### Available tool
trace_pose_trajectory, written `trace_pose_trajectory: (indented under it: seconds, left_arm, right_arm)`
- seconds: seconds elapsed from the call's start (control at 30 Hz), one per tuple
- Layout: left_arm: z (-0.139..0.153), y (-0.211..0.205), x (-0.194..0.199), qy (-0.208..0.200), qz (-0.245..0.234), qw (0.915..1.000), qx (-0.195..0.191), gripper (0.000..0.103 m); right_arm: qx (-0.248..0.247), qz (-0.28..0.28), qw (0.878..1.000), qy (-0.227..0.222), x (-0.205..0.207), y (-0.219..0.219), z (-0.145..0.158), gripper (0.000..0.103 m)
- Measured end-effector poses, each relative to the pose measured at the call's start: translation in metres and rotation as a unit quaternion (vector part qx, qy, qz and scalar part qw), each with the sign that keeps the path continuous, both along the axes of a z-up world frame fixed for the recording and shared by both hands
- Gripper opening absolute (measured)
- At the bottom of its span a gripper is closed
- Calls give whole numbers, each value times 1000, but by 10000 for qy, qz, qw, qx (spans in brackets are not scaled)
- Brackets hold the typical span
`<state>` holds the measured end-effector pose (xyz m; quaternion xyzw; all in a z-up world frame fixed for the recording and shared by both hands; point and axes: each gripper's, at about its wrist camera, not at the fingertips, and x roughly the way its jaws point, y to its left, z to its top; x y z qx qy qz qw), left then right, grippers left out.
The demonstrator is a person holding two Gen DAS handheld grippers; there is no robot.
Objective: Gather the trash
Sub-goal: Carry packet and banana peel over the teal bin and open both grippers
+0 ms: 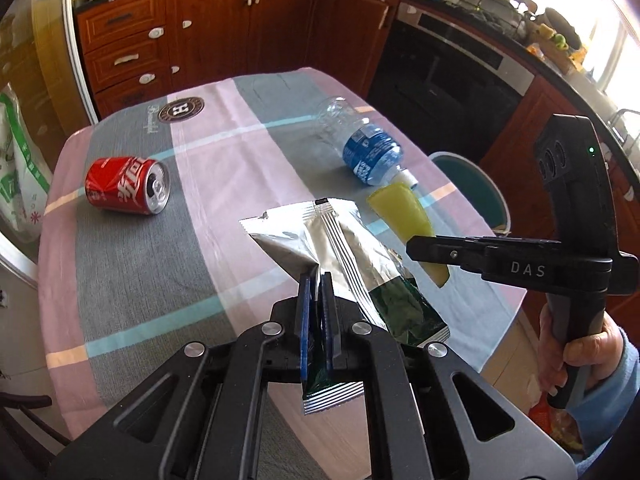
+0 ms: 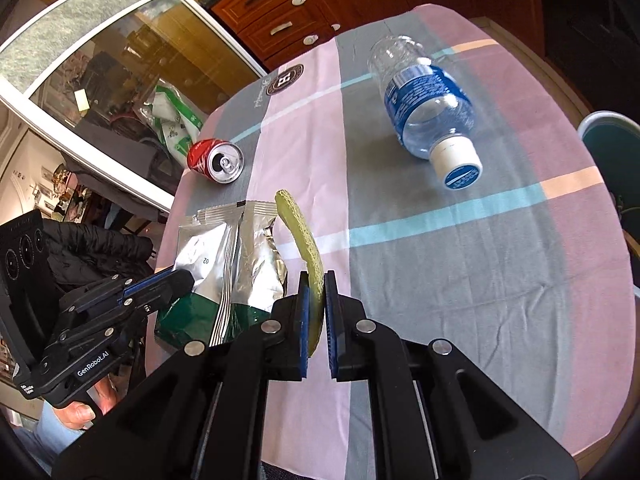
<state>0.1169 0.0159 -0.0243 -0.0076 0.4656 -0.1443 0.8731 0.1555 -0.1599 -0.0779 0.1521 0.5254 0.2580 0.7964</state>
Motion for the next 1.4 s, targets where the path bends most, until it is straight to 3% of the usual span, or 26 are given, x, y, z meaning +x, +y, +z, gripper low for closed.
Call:
trace_pose_trajectory:
  seconds: [0.4, 0.73, 1.13, 1.4]
  left_arm:
    - [29, -94, 18, -324, -788, 9963, -120, 6]
    - [38, -192, 46, -458, -1483, 9879, -3, 6]
    - [11, -283, 88, -223, -1896, 9815, 126, 6]
    - [-24, -317, 114, 97, -2035, 9785, 324, 7]
  right_arm:
    - [155, -873, 9950, -456, -16, -96, 38, 7]
    - [262, -1772, 9818, -625, -21, -192, 48, 7]
    - [104, -2525, 9656, -617, -13, -286, 43, 7]
    - [-43, -2762, 9607, -271, 2, -311, 10, 7]
